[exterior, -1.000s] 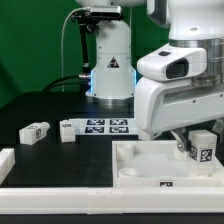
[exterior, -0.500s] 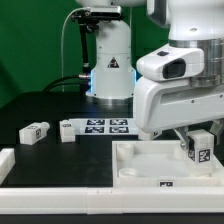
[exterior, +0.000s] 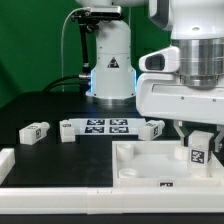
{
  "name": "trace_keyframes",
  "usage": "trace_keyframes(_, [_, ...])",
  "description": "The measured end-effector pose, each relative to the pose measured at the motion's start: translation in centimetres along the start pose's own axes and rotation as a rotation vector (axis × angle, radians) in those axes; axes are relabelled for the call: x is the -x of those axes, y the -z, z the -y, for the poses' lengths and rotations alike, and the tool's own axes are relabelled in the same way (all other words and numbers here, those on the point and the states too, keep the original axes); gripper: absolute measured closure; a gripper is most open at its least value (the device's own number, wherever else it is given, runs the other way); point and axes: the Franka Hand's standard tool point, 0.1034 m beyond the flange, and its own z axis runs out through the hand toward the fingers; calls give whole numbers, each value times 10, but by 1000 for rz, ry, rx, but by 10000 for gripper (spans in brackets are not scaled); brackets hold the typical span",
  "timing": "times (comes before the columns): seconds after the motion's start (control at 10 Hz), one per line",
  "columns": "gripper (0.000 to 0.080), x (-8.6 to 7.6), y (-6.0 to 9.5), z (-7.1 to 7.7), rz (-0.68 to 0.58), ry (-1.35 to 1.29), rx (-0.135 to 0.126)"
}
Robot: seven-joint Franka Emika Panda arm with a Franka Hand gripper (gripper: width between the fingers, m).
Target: Assemble one leg
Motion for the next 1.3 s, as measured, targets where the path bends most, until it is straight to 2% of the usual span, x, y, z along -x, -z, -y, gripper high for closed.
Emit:
trace_keyframes(0.4, [508, 0, 0, 1, 0, -577, -6])
trace_keyframes(0.6, [507, 0, 0, 1, 2, -536, -7])
trace_keyframes(0.7, [291, 1, 0, 2, 3, -534, -7])
trace_keyframes(0.8, [291, 2, 0, 3, -2, -404, -9])
trace_keyframes(0.9, [180, 3, -1, 5, -7, -245, -15])
trace_keyframes(1.3, [151, 2, 0, 5, -12, 327, -14])
